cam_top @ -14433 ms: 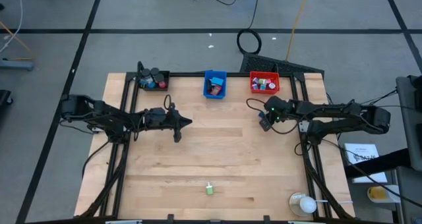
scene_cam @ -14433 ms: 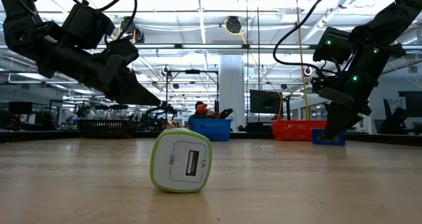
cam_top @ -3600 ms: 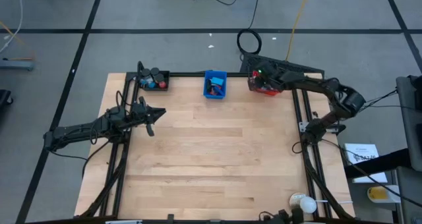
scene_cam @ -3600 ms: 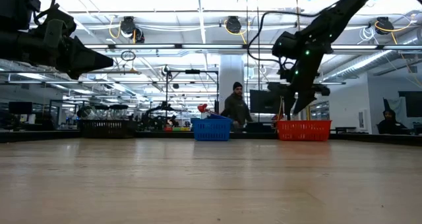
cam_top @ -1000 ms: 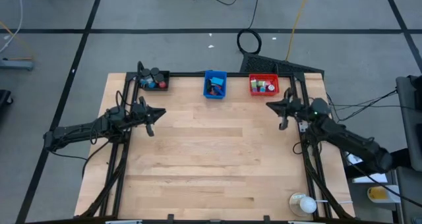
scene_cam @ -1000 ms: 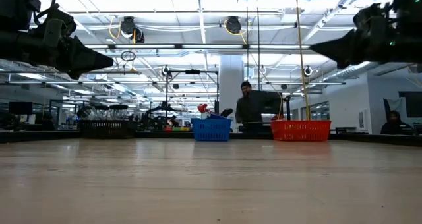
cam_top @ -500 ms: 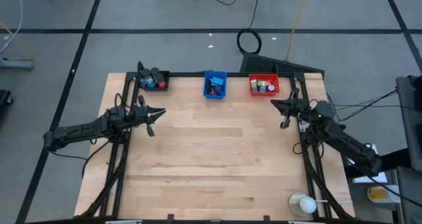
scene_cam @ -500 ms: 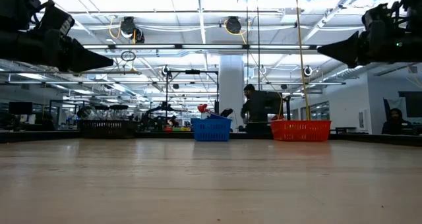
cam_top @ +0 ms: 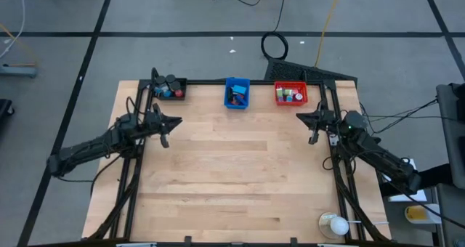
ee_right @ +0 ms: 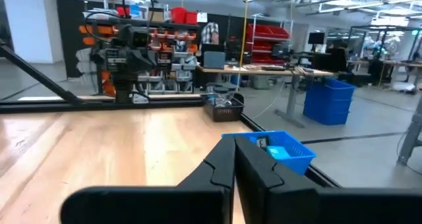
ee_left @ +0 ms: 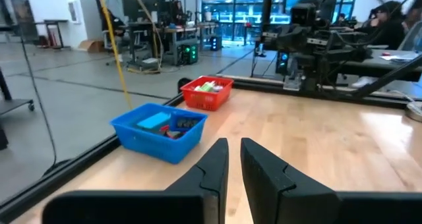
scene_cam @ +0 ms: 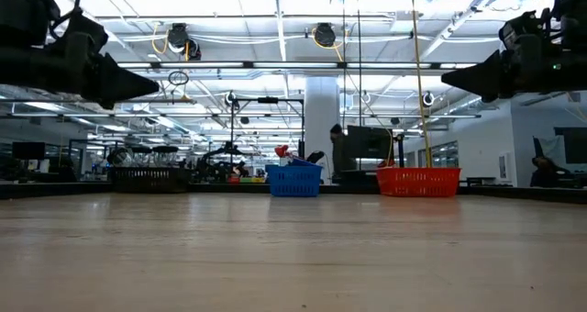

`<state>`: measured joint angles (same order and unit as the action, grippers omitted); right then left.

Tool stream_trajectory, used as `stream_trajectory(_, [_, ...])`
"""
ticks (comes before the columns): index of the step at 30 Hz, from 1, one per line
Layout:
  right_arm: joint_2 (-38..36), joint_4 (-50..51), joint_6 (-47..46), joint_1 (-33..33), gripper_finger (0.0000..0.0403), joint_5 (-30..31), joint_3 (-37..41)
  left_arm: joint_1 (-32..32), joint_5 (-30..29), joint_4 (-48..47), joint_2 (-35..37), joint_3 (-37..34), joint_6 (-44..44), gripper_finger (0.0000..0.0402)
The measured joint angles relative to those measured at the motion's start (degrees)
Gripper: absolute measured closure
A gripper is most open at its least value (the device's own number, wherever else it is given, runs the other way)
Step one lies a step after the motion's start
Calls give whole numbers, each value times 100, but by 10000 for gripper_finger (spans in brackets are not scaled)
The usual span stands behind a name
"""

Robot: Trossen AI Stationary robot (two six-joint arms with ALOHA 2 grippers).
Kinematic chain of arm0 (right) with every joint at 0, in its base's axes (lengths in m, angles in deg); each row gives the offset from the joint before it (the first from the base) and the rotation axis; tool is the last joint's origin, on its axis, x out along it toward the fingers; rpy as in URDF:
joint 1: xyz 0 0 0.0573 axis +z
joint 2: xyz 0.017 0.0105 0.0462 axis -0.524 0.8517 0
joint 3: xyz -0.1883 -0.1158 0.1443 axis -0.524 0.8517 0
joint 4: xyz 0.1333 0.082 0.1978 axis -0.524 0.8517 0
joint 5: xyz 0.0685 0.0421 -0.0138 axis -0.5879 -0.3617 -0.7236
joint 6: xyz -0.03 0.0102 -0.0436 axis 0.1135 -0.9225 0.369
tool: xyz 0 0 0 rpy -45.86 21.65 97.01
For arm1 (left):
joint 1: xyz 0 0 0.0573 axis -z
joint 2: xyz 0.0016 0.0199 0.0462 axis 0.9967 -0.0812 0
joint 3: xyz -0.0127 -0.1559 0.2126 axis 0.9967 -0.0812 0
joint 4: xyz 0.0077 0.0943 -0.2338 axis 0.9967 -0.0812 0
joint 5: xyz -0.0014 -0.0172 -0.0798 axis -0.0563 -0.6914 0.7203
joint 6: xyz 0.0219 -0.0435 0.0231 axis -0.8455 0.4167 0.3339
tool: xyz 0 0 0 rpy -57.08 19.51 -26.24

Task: Pick & Place Office items
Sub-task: Return to Home Position

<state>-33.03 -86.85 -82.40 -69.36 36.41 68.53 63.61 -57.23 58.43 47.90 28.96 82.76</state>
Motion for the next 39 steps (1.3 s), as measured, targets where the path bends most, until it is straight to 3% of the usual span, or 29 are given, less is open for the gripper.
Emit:
stream_trajectory(4, [0, 1, -95, 0, 403, 20, 0, -709, 471, -35, -24, -4, 17, 353])
stream_trajectory(10, [0, -100, -211, 0, 403, 14, 0, -1920, 1848, 15, -24, -4, 21, 353])
stream_trajectory(14, [0, -111, -170, 0, 403, 111, 34, -2529, 2300, 26, -24, -4, 156, 353])
stream_trajectory(18, [18, -129, -208, 0, 403, 611, 169, -2784, 2341, 22, -24, -2, 46, 353])
stream_trajectory(24, [7, -131, -238, 89, 403, 672, 170, -2808, 2300, 52, -24, -2, -40, 353])
stream_trajectory(30, [22, -86, 2, 364, 403, 1495, 170, -2807, 2299, 57, -24, -2, 138, 353])
stream_trajectory(39, [39, 160, 1, 424, 403, 1528, 170, -2807, 2297, 61, -24, -2, 138, 353])
